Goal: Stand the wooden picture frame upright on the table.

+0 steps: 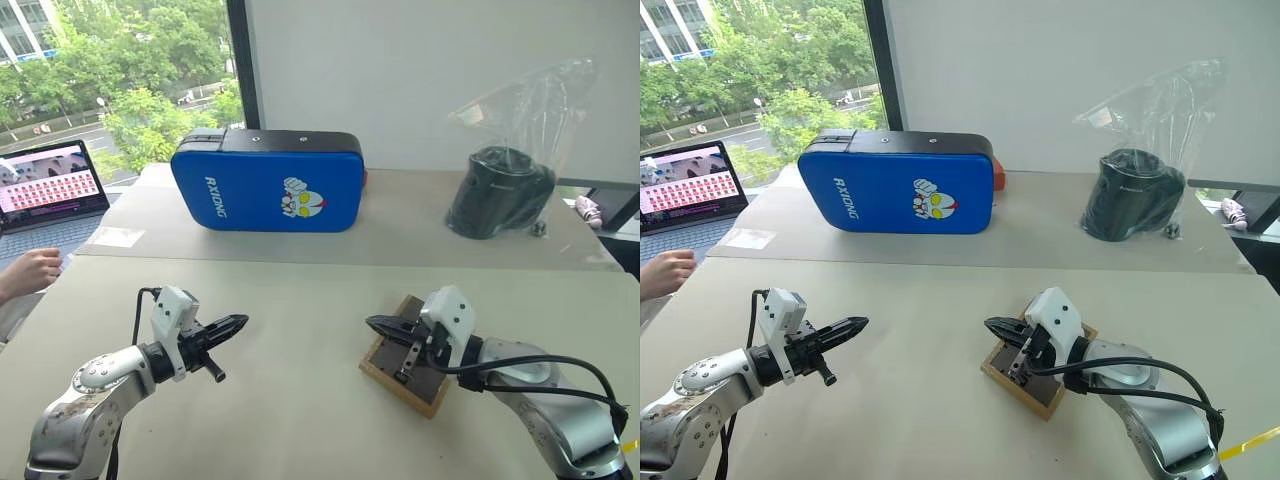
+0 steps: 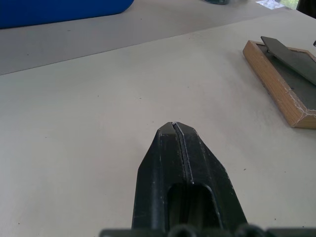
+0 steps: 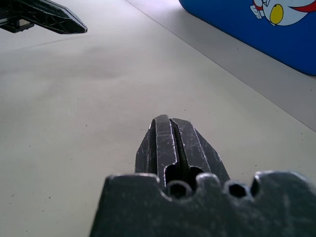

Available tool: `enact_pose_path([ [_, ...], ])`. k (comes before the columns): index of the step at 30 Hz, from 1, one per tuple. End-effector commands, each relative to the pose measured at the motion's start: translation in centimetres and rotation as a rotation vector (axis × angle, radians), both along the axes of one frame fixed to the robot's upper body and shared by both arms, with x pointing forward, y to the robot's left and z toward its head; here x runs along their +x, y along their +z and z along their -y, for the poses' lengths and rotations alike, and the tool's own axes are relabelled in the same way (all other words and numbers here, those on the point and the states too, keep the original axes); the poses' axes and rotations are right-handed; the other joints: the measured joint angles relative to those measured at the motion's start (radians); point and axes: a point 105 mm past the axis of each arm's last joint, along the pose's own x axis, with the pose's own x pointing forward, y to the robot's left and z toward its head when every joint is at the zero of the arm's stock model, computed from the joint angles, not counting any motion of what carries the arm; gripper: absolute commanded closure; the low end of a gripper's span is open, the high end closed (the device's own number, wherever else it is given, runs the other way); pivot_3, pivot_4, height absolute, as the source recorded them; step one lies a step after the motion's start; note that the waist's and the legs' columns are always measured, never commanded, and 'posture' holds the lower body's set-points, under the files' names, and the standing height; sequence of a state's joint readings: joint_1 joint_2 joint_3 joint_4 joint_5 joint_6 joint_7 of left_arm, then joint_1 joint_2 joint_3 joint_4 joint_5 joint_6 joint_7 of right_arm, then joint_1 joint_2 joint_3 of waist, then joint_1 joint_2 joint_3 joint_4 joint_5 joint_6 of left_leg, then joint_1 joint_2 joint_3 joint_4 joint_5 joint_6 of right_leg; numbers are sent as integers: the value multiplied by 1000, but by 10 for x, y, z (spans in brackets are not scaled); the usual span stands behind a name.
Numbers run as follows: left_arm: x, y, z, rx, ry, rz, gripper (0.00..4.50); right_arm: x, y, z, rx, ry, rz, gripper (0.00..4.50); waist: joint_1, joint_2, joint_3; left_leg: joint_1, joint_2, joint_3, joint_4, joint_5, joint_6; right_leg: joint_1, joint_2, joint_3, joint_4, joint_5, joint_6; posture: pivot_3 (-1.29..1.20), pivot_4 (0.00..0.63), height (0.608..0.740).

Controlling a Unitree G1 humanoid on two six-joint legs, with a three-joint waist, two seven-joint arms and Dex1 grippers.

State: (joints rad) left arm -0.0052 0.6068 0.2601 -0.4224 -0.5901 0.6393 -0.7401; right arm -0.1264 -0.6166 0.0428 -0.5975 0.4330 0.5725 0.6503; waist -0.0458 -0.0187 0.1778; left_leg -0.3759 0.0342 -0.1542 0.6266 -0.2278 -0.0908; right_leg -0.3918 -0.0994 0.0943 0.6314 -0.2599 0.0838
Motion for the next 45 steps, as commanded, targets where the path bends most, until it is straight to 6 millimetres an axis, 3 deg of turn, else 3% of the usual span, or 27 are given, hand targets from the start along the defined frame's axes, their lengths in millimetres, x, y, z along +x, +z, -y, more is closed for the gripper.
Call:
enact_pose_path([
  [1,10,13,11,23,-38,54,4476,4,9,16,-26,-79,45,4500,0,0,0,0,0,0,0,0,0,0,0,0,0,0,0,0,150,740],
  [3,26,9,27,70,-77,65,4476,11,5,40,-76,-208,20,4500,18,0,0,-1,0,-1,1,0,0,1,0,-1,0,0,0,0,150,740],
  [8,52,2,84,114,-266,109,4476,22,22,117,-139,-581,23,4500,33,-1,0,-4,-2,-2,3,0,-1,1,0,1,-3,1,0,0,150,740],
  [13,60,-15,129,175,-452,121,4476,1,3,153,-252,-768,-109,4500,21,0,0,-4,-1,-2,0,0,1,0,1,0,-2,-1,-2,0,150,740],
  [17,63,-27,157,210,-550,126,4476,-15,-15,157,-293,-825,-243,4500,11,0,0,-6,-2,-2,2,-1,2,0,1,0,-2,-2,-1,0,150,740],
  [19,61,-37,181,251,-630,148,4476,-35,-30,142,-315,-754,-378,4500,12,1,0,-6,-2,-2,2,-1,2,0,1,0,-2,-2,-1,0,150,740],
  [21,62,-40,200,261,-667,162,4476,-45,-32,124,-345,-660,-421,4500,14,1,0,-6,-2,-2,3,-1,1,1,1,0,-1,-2,-1,0,150,740],
  [26,62,-48,214,299,-725,180,4476,-46,-38,97,-395,-549,-447,4500,1,0,0,-7,-2,-2,6,-1,1,1,1,0,-2,-1,0,0,150,740],
  [29,61,-50,215,315,-739,189,4476,-35,-45,84,-423,-518,-429,4500,-1,0,0,-6,-2,-2,5,-1,1,1,1,1,-1,-2,0,0,150,740],
  [32,63,-44,195,321,-689,194,4476,-8,-37,61,-387,-481,-354,4500,-13,0,0,-5,-1,-2,6,-1,1,1,2,1,-1,-1,0,0,150,740],
  [34,64,-42,181,329,-649,189,4476,0,-34,49,-383,-449,-329,4500,-21,1,1,-4,-1,-2,5,0,1,1,2,2,1,-1,0,0,150,740],
  [36,63,-40,158,339,-586,171,4476,7,-33,32,-373,-395,-309,4500,-23,1,0,-4,-1,-3,4,0,1,1,2,1,1,-2,0,0,150,740],
  [41,42,-48,81,404,-377,59,4476,16,-26,-36,-331,-164,-258,4500,-42,1,0,-2,0,-3,1,0,1,0,3,1,1,-2,-1,0,150,740],
  [45,25,-57,47,425,-258,-22,4476,9,-31,-58,-337,-57,-274,4500,-41,2,0,-1,1,-4,0,0,1,-1,3,1,4,-3,-2,0,150,740],
])
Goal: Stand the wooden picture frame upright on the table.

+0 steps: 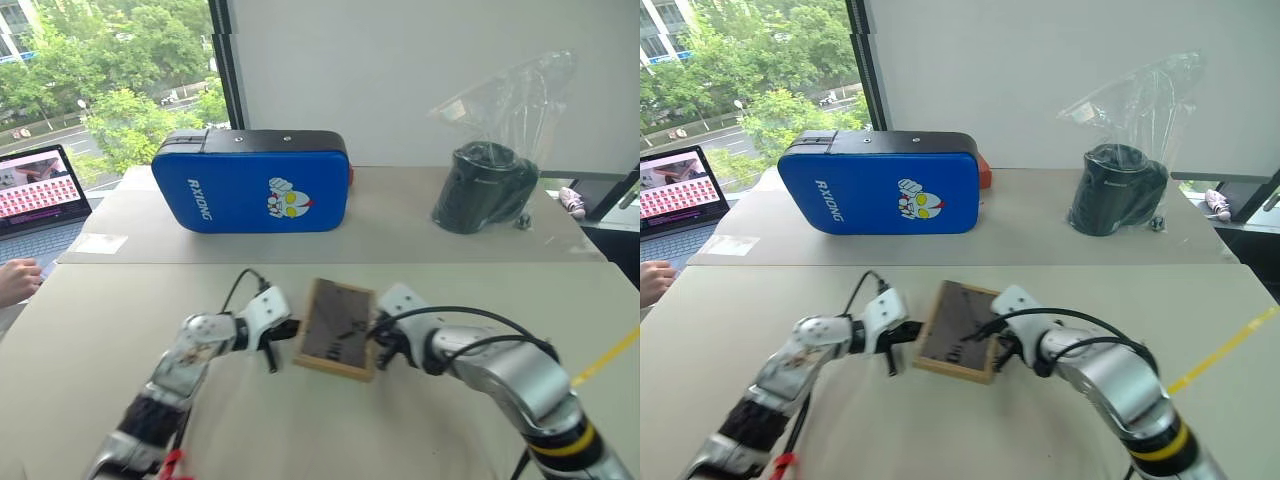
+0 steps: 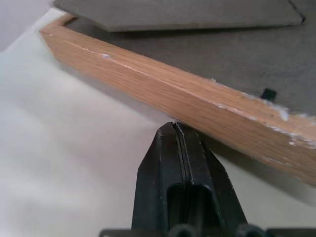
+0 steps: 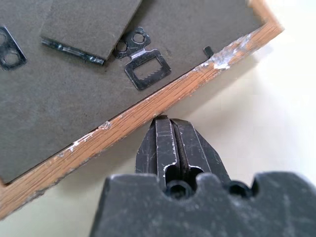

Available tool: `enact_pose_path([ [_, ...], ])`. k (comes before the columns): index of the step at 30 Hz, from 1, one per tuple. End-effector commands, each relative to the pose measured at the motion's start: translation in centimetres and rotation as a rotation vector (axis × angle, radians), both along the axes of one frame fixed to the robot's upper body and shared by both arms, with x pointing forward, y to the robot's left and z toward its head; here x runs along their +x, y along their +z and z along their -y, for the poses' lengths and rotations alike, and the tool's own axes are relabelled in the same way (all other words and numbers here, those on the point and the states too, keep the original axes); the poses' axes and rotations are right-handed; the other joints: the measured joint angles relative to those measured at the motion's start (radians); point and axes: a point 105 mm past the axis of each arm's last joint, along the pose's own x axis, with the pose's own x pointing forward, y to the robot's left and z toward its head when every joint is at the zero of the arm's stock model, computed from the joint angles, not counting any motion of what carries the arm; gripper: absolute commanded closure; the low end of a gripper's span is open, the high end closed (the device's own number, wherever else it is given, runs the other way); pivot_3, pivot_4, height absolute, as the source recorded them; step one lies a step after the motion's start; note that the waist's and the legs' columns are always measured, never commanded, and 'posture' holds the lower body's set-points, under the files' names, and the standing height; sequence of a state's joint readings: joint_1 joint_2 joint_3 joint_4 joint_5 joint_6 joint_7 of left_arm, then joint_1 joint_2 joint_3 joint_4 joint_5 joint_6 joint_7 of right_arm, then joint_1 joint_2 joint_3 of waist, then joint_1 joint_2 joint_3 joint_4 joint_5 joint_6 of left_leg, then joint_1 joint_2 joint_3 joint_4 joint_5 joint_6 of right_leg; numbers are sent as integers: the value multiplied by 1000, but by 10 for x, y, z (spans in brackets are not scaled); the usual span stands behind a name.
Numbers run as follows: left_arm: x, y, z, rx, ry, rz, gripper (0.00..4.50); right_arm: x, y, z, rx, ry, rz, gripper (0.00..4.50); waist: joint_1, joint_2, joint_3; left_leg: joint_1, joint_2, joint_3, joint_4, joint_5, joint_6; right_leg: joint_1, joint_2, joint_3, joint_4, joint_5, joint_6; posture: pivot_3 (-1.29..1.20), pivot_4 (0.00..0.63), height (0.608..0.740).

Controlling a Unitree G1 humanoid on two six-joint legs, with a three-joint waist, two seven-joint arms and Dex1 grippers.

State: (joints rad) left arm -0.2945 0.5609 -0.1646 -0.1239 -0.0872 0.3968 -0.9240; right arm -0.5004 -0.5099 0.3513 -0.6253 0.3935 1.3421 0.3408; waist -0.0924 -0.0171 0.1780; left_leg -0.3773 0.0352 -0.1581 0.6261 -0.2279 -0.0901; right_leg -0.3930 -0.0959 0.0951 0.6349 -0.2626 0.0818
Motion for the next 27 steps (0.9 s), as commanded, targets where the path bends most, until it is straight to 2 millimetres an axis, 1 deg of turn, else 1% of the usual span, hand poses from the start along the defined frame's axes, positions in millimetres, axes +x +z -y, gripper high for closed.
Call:
enact_pose_path([
  [1,-14,-11,-20,22,94,-66,4476,-9,3,-19,23,117,9,4500,9,0,0,0,0,0,0,0,0,0,0,-1,0,0,0,0,150,740],
  [4,-17,-16,-38,46,175,-61,4476,-7,-1,-20,17,124,-5,4500,21,0,0,0,0,0,1,0,0,1,0,-1,0,0,0,0,150,740],
  [6,-16,-18,-44,38,208,-63,4476,-6,-4,-17,6,122,-8,4500,20,0,0,2,0,0,1,0,0,1,0,0,2,0,0,0,150,740],
  [9,-17,-28,-54,97,222,-73,4476,-4,-6,-10,-4,109,-10,4500,19,0,0,5,1,0,0,0,0,1,1,0,7,-3,2,0,150,740],
  [11,-21,-36,-70,161,238,-94,4476,-1,-7,-2,-19,89,-8,4500,17,0,0,7,2,0,0,0,0,1,3,0,8,-4,3,0,150,740],
  [13,-25,-42,-98,274,261,-73,4476,0,-9,2,-26,81,-9,4500,9,0,0,8,3,1,0,0,0,1,4,1,9,-5,2,0,150,740],
  [14,-26,-43,-106,305,266,-59,4476,0,-10,2,-26,81,-9,4500,4,0,-1,9,4,1,-1,0,0,1,5,1,9,-5,2,0,150,740],
  [16,-27,-36,-122,332,273,-15,4476,0,-14,3,-30,83,-17,4500,-6,1,-1,10,6,2,-2,0,0,1,6,1,10,-6,0,0,150,740],
  [18,-32,-28,-134,389,237,50,4476,-3,-17,0,-11,100,-28,4500,-11,1,-1,10,8,3,-2,0,0,1,9,1,11,-7,-2,0,150,740],
  [19,-36,-25,-139,418,207,91,3975,-4,-17,-3,5,117,-29,4500,-12,1,-1,11,10,3,-2,0,0,0,10,1,11,-7,-2,0,150,740],
  [20,-39,-23,-141,440,171,127,3790,-5,-16,-7,20,136,-27,4500,-13,1,-1,11,11,3,-3,0,0,0,11,2,11,-7,-3,0,150,740],
  [23,-45,-20,-140,479,63,247,2651,-7,-14,-15,80,173,-35,4500,-10,1,-1,10,12,3,-4,0,0,-1,12,2,11,-8,-3,0,150,740],
  [24,-46,-19,-138,495,15,313,2263,-7,-14,-19,103,187,-45,4500,-7,1,-1,10,12,3,-4,0,0,-2,12,2,11,-8,-3,0,150,740],
  [27,-49,-11,-123,558,-190,632,1096,-8,-14,-27,146,219,-72,4500,1,1,-1,8,12,3,-4,0,0,-3,12,2,11,-7,-3,0,150,740],
])
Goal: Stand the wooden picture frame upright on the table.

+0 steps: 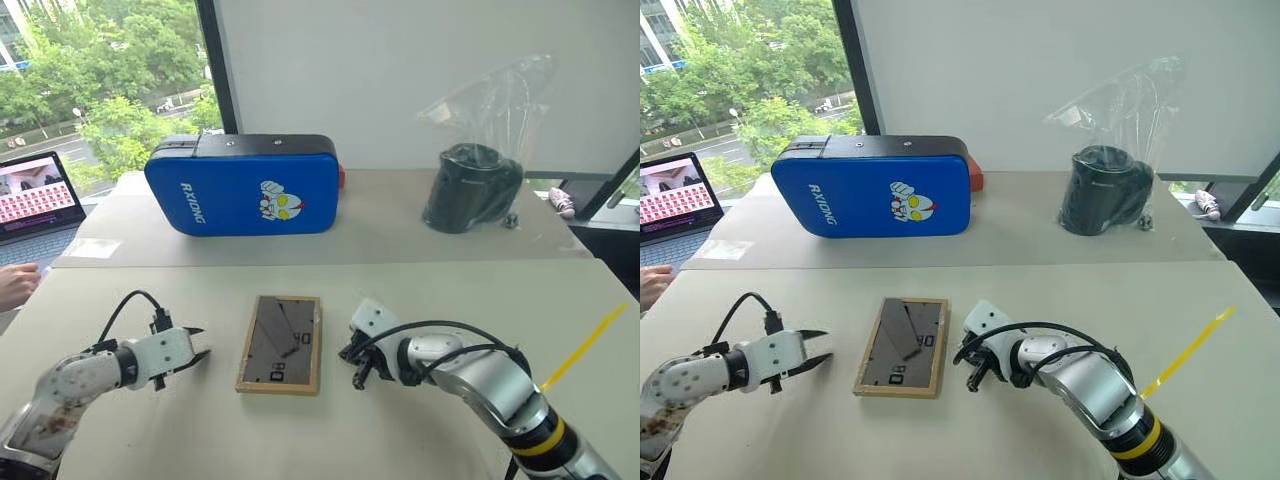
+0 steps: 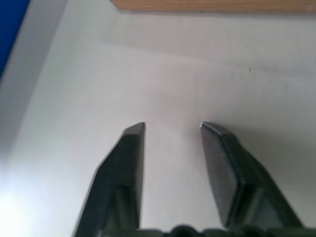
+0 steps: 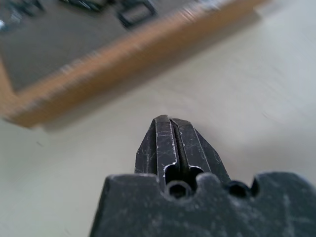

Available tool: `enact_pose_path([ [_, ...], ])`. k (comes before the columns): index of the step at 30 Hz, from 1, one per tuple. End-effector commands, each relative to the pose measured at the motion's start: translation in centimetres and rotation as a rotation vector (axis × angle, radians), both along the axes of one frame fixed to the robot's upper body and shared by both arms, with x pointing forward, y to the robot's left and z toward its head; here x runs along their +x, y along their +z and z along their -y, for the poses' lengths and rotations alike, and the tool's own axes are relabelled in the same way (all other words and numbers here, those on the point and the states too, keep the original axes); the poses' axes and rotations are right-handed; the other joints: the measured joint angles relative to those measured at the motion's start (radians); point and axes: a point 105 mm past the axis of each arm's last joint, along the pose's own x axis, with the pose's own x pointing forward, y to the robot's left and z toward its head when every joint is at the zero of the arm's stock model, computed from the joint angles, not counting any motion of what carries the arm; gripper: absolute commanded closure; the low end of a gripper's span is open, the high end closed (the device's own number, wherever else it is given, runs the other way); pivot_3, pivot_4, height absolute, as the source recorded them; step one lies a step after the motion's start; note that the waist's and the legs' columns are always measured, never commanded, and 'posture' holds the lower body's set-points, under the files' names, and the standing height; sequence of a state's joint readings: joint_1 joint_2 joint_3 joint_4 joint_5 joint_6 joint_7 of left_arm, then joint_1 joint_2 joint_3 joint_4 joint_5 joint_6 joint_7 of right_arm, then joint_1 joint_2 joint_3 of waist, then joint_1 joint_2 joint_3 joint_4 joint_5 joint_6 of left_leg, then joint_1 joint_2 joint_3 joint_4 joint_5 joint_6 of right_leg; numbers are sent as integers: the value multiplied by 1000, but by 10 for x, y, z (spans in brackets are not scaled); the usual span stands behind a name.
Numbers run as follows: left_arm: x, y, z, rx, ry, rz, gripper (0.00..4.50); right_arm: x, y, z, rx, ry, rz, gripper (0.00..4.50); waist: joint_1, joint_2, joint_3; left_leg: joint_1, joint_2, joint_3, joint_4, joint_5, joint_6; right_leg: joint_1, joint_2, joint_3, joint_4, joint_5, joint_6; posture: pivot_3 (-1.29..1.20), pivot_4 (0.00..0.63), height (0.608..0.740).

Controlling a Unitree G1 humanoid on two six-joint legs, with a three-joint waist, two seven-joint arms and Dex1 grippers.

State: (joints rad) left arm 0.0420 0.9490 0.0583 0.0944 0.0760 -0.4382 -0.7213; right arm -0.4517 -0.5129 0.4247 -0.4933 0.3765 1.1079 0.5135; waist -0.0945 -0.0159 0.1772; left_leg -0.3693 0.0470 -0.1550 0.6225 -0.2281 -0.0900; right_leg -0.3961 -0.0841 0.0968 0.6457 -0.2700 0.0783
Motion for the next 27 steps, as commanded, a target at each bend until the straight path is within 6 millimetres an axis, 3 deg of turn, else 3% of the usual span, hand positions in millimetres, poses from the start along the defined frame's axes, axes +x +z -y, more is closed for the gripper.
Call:
enact_pose_path([
  [1,-18,-17,13,169,-295,190,922,1,6,-9,48,47,2,4500,7,0,0,0,0,0,0,0,0,0,0,0,0,0,0,0,150,740],
  [3,-22,-24,18,187,-397,261,92,3,2,-11,21,60,3,4500,17,0,0,-1,0,0,0,0,0,0,0,0,-1,2,-4,0,150,740],
  [4,-24,-30,20,202,-448,273,14,5,3,-13,21,64,3,4500,23,0,0,-1,0,0,0,0,0,0,0,0,-2,3,-5,0,150,740],
  [8,-23,-49,31,249,-583,287,14,9,5,-18,11,79,18,4500,33,4,-2,0,0,0,-1,0,0,0,0,0,-2,2,-2,0,150,740],
  [13,-14,-64,56,244,-702,300,14,12,6,-19,16,62,22,4500,67,20,-12,1,-5,0,-1,0,-1,4,-5,-1,-2,-1,4,0,150,740],
  [17,-5,-63,85,177,-768,353,14,12,4,-16,10,38,20,4500,95,26,-18,1,-14,0,0,1,-1,7,-15,-1,-2,-4,11,0,150,740],
  [21,-7,-59,92,136,-802,361,14,15,5,-9,2,2,24,4500,106,26,-20,1,-16,0,0,1,-1,7,-17,-2,-3,-5,13,0,150,740],
  [24,-13,-62,87,141,-824,337,714,19,6,-3,4,-31,25,4500,103,25,-20,1,-16,0,0,1,-1,7,-17,-2,-4,-5,13,0,150,740],
  [27,-15,-65,83,147,-827,315,1812,22,6,1,4,-52,26,4500,98,25,-20,1,-16,0,0,1,-1,7,-17,-2,-4,-5,14,0,150,740],
])
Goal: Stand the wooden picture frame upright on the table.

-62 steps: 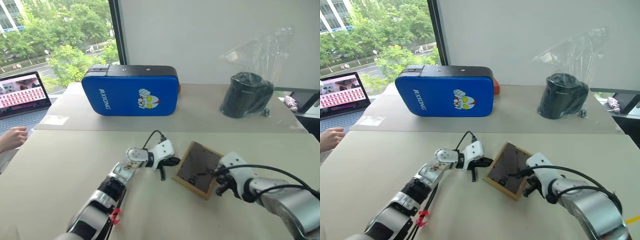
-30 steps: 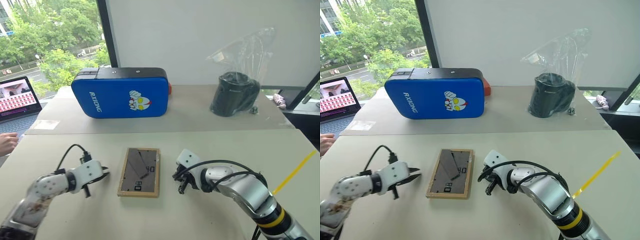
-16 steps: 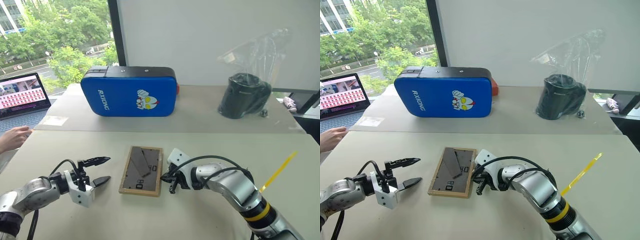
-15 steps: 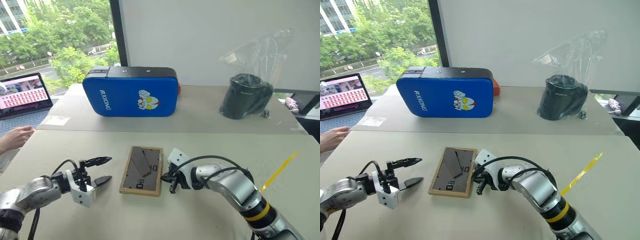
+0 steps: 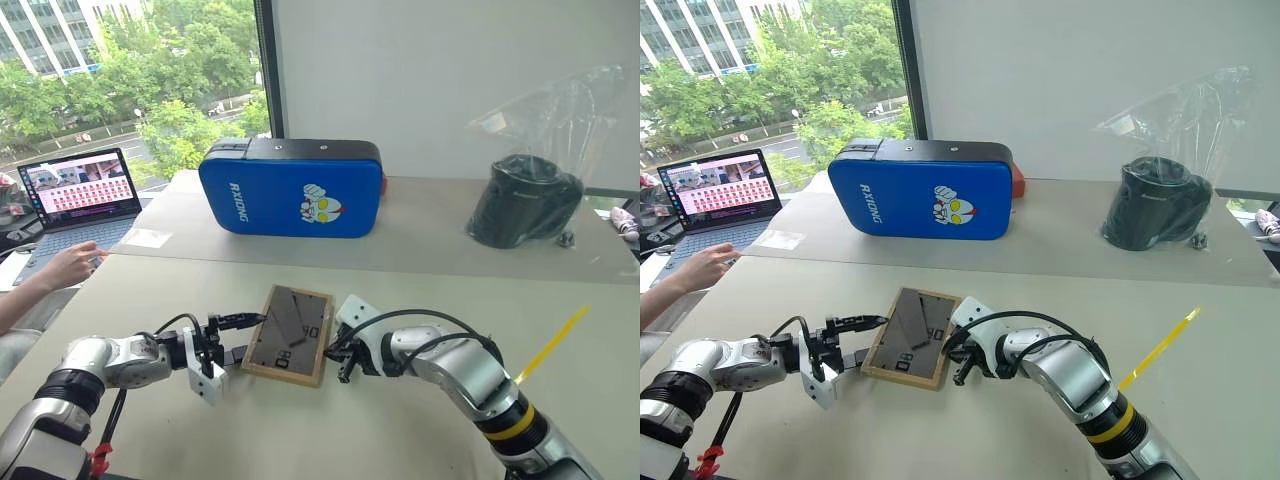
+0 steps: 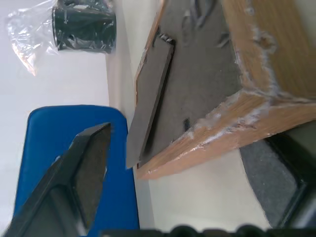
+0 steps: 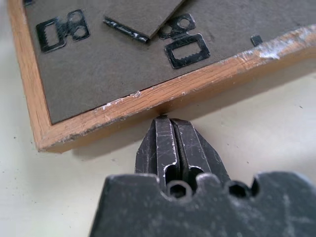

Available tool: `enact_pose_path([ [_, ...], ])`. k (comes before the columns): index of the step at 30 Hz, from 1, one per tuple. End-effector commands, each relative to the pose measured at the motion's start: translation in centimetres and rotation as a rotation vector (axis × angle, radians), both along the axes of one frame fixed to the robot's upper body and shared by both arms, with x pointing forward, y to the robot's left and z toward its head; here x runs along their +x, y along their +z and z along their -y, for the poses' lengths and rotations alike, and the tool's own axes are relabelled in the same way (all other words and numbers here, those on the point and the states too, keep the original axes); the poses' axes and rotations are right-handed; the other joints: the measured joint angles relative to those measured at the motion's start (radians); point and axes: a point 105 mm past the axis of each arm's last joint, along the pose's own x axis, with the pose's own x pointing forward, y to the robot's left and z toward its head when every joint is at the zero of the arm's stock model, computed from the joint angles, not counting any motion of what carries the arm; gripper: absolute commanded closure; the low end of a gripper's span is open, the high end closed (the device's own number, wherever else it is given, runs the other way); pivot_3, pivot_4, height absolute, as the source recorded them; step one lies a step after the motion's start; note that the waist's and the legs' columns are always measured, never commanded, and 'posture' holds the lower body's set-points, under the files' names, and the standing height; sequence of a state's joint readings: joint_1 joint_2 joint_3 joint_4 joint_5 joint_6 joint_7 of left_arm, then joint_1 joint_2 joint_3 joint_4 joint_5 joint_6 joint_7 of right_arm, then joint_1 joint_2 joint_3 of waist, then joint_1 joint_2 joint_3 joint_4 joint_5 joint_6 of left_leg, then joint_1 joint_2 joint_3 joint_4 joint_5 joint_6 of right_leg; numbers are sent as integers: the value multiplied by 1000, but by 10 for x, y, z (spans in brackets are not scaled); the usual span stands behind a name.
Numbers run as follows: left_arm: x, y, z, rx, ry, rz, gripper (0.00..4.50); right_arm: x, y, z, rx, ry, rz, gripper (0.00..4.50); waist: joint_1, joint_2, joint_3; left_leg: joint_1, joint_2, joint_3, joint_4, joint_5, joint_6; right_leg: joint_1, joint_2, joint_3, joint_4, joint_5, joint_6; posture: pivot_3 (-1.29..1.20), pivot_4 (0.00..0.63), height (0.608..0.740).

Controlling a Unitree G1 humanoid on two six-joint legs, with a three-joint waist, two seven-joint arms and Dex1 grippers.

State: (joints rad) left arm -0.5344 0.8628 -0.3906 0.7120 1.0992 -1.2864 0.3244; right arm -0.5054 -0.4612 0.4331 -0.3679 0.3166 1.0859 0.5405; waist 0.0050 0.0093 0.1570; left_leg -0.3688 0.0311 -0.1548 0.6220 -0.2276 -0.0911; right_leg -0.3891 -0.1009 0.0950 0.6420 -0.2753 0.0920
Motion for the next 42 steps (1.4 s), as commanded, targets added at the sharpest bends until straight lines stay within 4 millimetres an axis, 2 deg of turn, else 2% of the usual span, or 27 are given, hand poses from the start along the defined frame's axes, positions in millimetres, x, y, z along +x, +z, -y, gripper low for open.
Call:
enact_pose_path([
  [1,-34,-45,7,107,-118,-179,2128,4,12,4,17,-22,39,4500,-3,0,0,0,0,0,0,0,0,0,0,0,0,0,0,0,150,740],
  [3,-34,-46,9,108,-120,-174,2883,4,14,4,22,-24,40,4500,-4,0,0,0,0,0,0,0,0,0,0,0,-1,0,0,0,150,740],
  [5,-33,-46,10,104,-118,-170,3242,4,16,5,25,-25,40,4500,-4,-1,0,0,0,0,0,0,0,0,0,0,-1,0,0,0,150,740],
  [8,-33,-47,10,106,-118,-163,3270,4,18,7,28,-30,47,4500,-4,-2,-1,0,0,0,0,0,0,0,0,0,0,0,0,0,150,740],
  [12,-32,-48,10,98,-107,-155,3272,29,42,40,23,-157,153,4500,-1,-2,-1,0,0,0,0,0,0,0,0,0,0,0,0,0,150,740],
  [14,-32,-48,11,95,-104,-151,3272,35,57,47,57,-170,186,3921,-3,-2,-1,0,0,0,0,0,0,0,-1,0,0,0,0,0,150,740],
  [16,-33,-49,12,91,-106,-147,3272,41,72,44,111,-159,212,3519,-7,-2,-1,0,0,0,0,0,0,0,0,0,0,0,0,0,150,740],
  [17,-33,-48,13,86,-108,-145,3272,43,79,39,157,-149,207,3032,-8,-2,-1,1,0,0,0,0,0,1,0,0,0,0,0,0,150,740],
  [19,-33,-48,14,81,-109,-140,3272,41,86,21,226,-84,174,2406,-12,-2,-1,1,0,0,0,0,0,1,0,0,1,0,0,0,150,740],
  [22,-32,-47,16,75,-111,-130,3272,31,94,-19,335,63,72,1424,-14,-1,-1,1,0,0,0,0,0,1,0,0,1,0,0,0,150,740],
  [24,-31,-46,17,72,-112,-125,3272,29,90,-35,349,125,-1,693,-12,-1,-1,1,0,-1,0,0,0,1,0,0,1,0,0,0,150,740],
  [26,-30,-46,19,69,-114,-121,3272,31,80,-43,325,162,-49,91,-7,-1,-1,1,-1,-1,0,0,0,1,0,-1,1,0,0,0,150,740],
  [31,-31,-44,24,51,-126,-111,3272,47,65,-51,297,176,-107,91,-3,-1,-1,0,-1,-1,0,0,0,0,0,-1,1,0,0,0,150,740],
  [33,-33,-44,25,47,-130,-111,3272,54,52,-50,260,166,-124,91,-5,-1,-1,0,-1,-1,0,0,0,0,0,-1,2,0,0,0,150,740],
  [36,-35,-44,25,41,-127,-112,3272,41,38,-58,264,252,-208,91,-5,-1,-2,1,-1,-1,0,0,0,0,0,-1,2,0,0,0,150,740],
  [38,-36,-45,25,39,-122,-114,3272,28,44,-65,308,320,-239,91,-6,0,-2,0,-1,-1,0,0,0,0,0,-1,1,0,0,0,150,740],
  [42,-37,-46,24,37,-113,-115,3272,7,67,-70,414,420,-259,91,-9,0,-2,0,-1,-1,-1,0,0,0,0,-1,1,0,0,0,150,740],
])
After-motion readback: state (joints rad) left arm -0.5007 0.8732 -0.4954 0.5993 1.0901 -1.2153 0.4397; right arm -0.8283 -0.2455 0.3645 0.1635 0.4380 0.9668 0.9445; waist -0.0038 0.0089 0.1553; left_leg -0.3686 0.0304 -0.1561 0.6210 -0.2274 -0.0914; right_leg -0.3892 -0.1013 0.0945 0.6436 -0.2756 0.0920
